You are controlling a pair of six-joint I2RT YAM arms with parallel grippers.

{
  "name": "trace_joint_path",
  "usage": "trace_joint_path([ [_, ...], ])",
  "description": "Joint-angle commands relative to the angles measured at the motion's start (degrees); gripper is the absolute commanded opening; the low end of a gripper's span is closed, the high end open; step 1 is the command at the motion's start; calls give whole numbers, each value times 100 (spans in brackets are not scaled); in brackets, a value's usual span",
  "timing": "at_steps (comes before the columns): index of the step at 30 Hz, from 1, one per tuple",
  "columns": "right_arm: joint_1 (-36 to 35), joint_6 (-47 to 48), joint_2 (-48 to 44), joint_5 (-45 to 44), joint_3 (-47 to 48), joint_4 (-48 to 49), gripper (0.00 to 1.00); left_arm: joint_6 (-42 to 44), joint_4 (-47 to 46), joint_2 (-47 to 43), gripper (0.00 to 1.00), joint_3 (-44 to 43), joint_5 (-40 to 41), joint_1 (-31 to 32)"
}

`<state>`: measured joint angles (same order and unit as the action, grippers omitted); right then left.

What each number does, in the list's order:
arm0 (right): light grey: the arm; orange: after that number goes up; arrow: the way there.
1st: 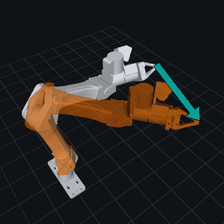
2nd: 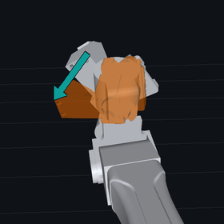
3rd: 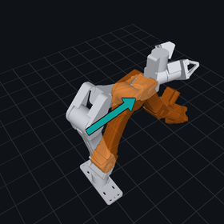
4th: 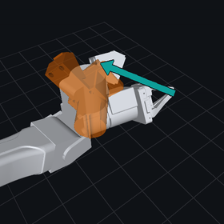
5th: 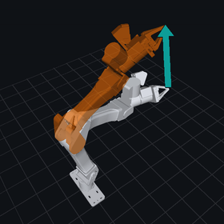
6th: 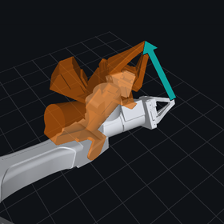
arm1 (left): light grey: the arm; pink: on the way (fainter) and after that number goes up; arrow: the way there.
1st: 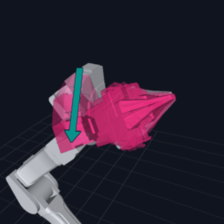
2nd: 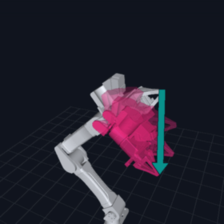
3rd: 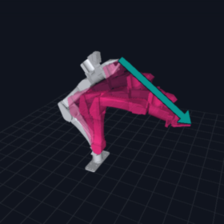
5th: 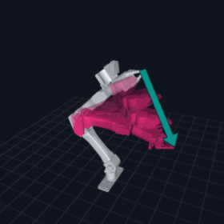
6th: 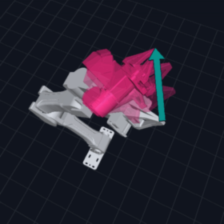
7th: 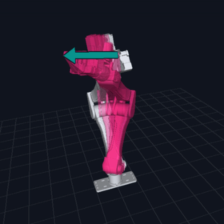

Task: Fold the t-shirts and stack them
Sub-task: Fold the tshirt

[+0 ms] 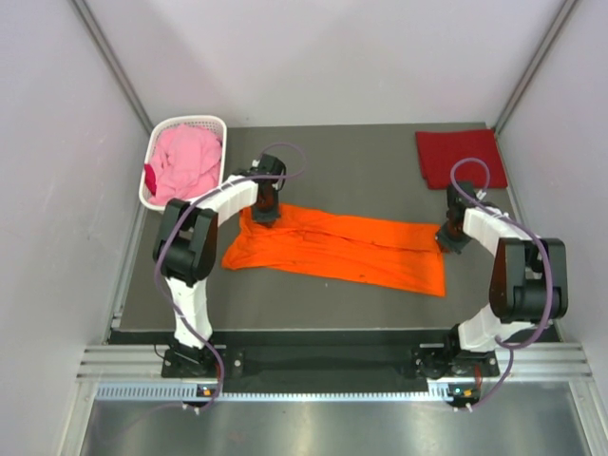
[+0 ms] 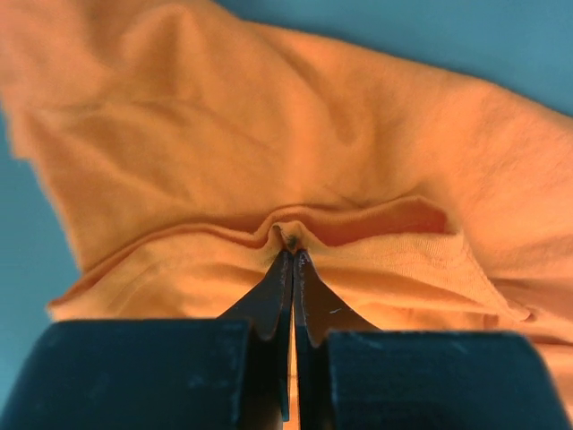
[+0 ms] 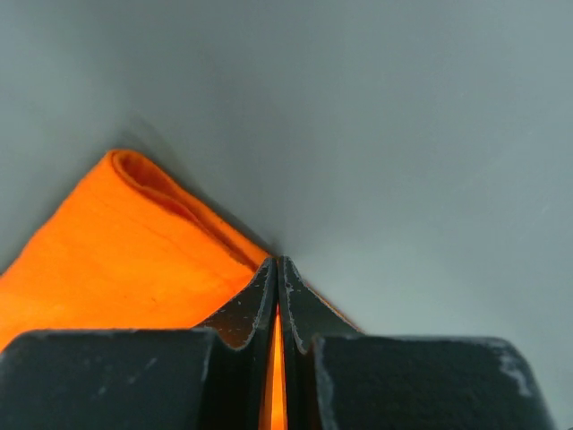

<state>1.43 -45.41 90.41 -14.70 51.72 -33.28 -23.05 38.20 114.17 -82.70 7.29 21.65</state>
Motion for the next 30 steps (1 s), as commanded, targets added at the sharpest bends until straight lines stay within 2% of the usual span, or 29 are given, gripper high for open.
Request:
trace_joint_path([
  [1, 50, 199, -453, -148, -31, 392, 0, -112, 249, -623, 0, 34, 448, 32],
  [5, 50, 295, -551, -77, 39, 366, 0, -173, 373, -914, 0, 34, 581, 41],
  [11, 50, 489, -603, -51, 162, 278, 0, -261, 364, -1177, 0, 253, 185, 85],
  [21, 41, 639, -630, 187, 242, 208, 0, -472, 285, -1362, 0, 1018, 405, 383],
  [27, 41, 761, -692, 318, 215, 217, 0, -525, 258, -1353, 0, 1133, 606, 445],
  [30, 41, 665, -709, 371, 259, 32, 14, -516, 241, -1336, 0, 1150, 625, 463],
])
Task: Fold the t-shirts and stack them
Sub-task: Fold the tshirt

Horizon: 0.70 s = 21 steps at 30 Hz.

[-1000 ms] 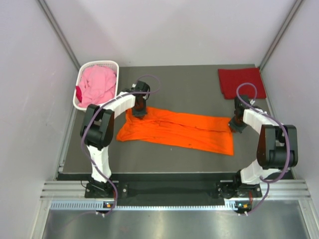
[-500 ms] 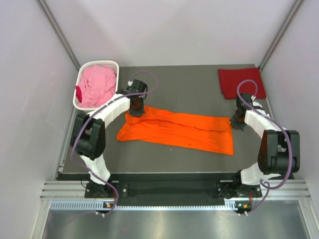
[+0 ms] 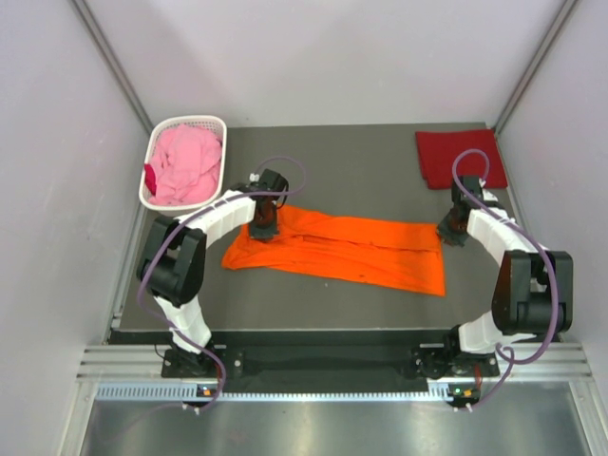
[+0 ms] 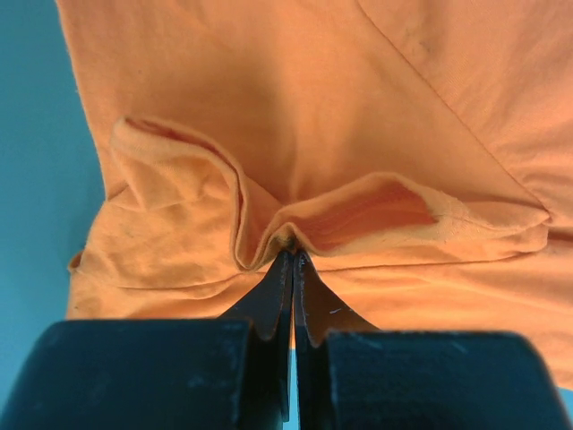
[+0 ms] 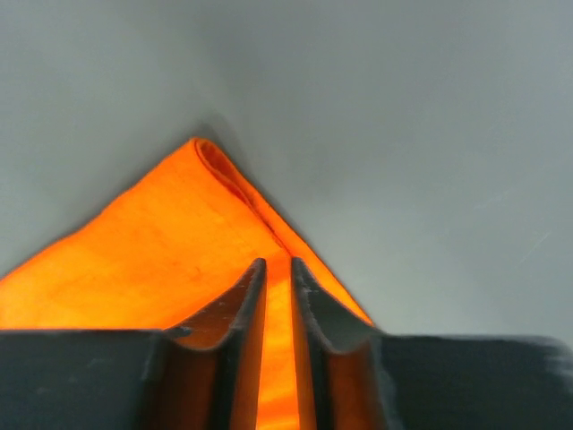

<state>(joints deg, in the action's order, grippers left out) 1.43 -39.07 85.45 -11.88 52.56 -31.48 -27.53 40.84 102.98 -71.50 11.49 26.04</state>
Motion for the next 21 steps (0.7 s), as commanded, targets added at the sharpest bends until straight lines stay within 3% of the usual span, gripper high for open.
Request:
trace_joint_path([
  [1, 41, -47, -230, 176, 150, -147, 20, -77, -41, -217, 0, 40, 188, 32],
  [7, 41, -242, -134, 397, -70, 1, 26, -112, -85, -164, 0, 84, 187, 111],
  [21, 41, -426, 411, 160, -193, 274, 24, -104, -50, -217, 0, 5, 179, 138],
])
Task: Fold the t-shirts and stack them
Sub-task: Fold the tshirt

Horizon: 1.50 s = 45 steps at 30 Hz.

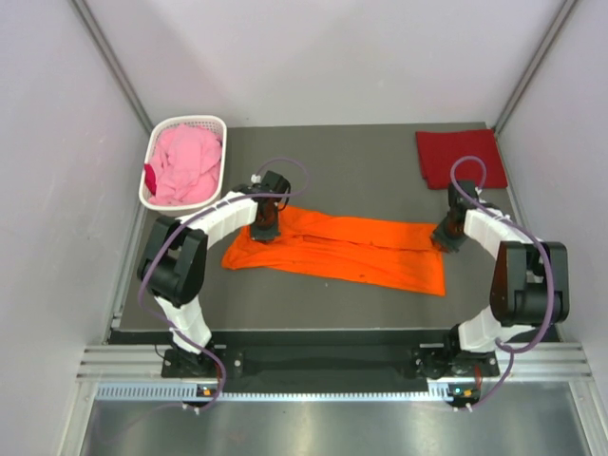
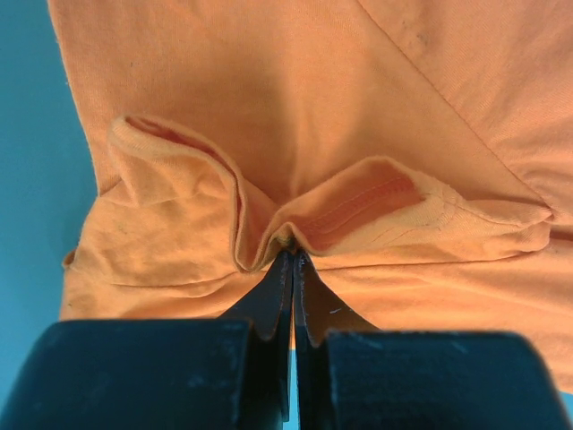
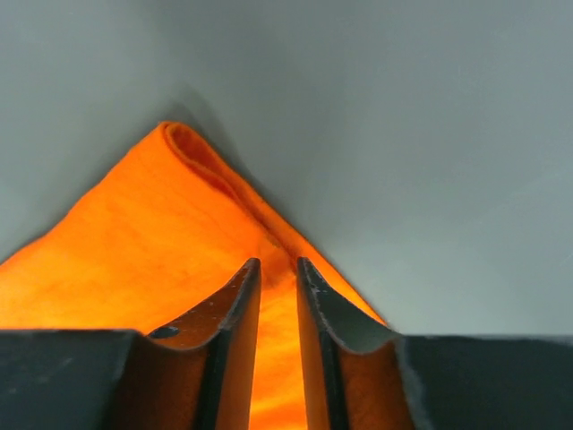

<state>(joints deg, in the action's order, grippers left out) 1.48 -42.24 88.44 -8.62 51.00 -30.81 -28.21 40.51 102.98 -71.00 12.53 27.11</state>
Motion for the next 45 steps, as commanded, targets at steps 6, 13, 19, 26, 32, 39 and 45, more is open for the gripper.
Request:
trace_joint_path([
  [6, 54, -162, 287, -289, -152, 391, 1, -71, 308, -366, 0, -379, 292, 118],
  [13, 55, -153, 24, -553, -293, 497, 0, -220, 440, -577, 0, -142, 663, 338],
  [19, 55, -56, -178, -755, -275, 409, 0, -317, 54, -376, 0, 279, 461, 365],
  [26, 72, 67, -424, -931, -161, 189, 0, -308, 237, -305, 4, 149, 285, 391],
  [32, 72, 198, -346, -878, 111, -57, 2, -19, 641, -463, 26, -790, -93, 382],
  [39, 81, 234, -380, -633, 94, -224, 14, 421, 941, -191, 30, -1521, -94, 365],
  [45, 81, 374, -416, -456, -29, -215, 21, 412, 617, -400, 33, -1075, -118, -144],
])
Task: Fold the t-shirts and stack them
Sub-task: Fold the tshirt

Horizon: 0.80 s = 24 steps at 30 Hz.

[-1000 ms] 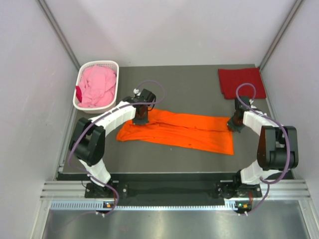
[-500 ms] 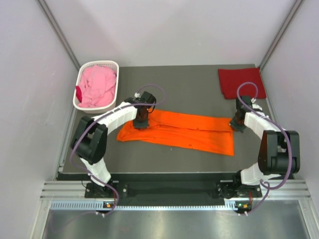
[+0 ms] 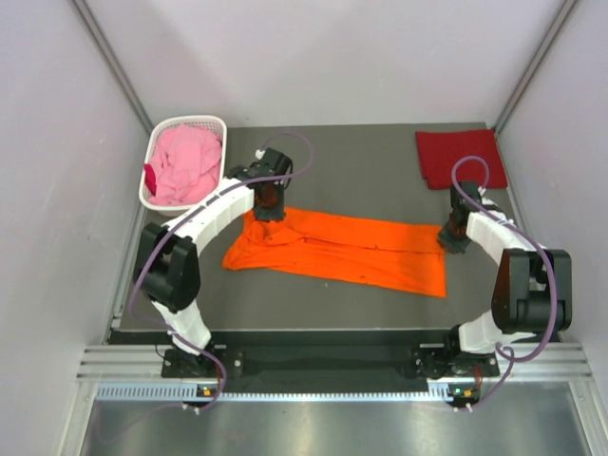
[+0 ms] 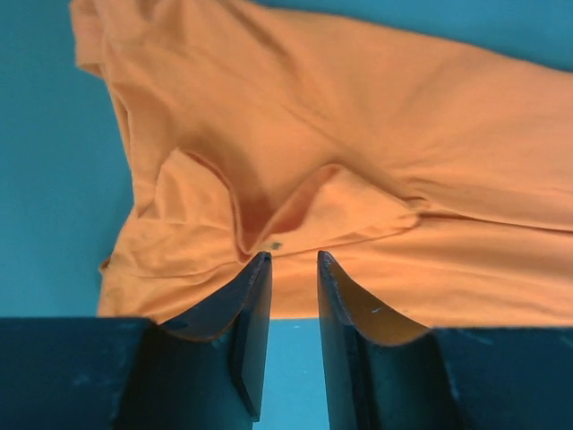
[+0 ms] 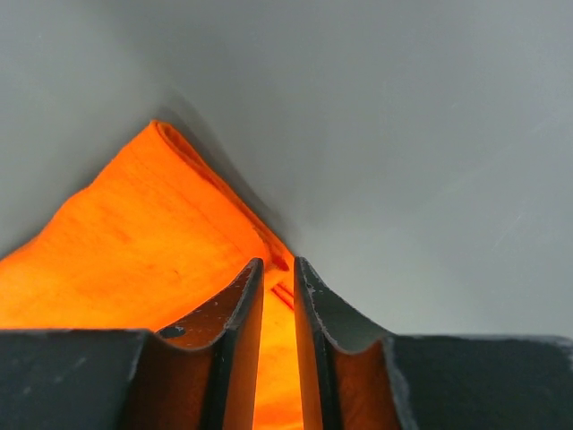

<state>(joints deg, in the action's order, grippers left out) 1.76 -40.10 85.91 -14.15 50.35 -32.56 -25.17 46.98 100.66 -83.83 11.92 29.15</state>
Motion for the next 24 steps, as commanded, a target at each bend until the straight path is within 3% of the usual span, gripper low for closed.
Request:
trace_joint_path([
  [1, 44, 273, -240, 158, 63, -40, 22, 91, -136, -213, 33, 383, -459, -679],
  [4, 9, 440, -617, 386, 72, 56, 23, -41, -661, -407, 36, 796, -998, -1312],
  [7, -132, 660, -1014, 563, 89, 311, 27, -6, -1015, -407, 41, 869, -903, -1464],
  [12, -1431, 1249, -1112, 1799, 80, 1820, 38, -76, -1165, 215, 40, 553, -1507, -1701],
  [14, -1878, 1346, -700, 2422, 352, 2286, 38, -67, -1173, 366, 40, 421, -1570, -1781],
  [19, -2750, 1715, 897, 3023, 1713, 2596, 41, 73, -1112, 867, 39, 157, -1667, -1781],
  [24, -3480, 1821, 1919, 3620, 2733, 3114, 44, 100, -1156, 1174, 36, 166, -1561, -1781],
])
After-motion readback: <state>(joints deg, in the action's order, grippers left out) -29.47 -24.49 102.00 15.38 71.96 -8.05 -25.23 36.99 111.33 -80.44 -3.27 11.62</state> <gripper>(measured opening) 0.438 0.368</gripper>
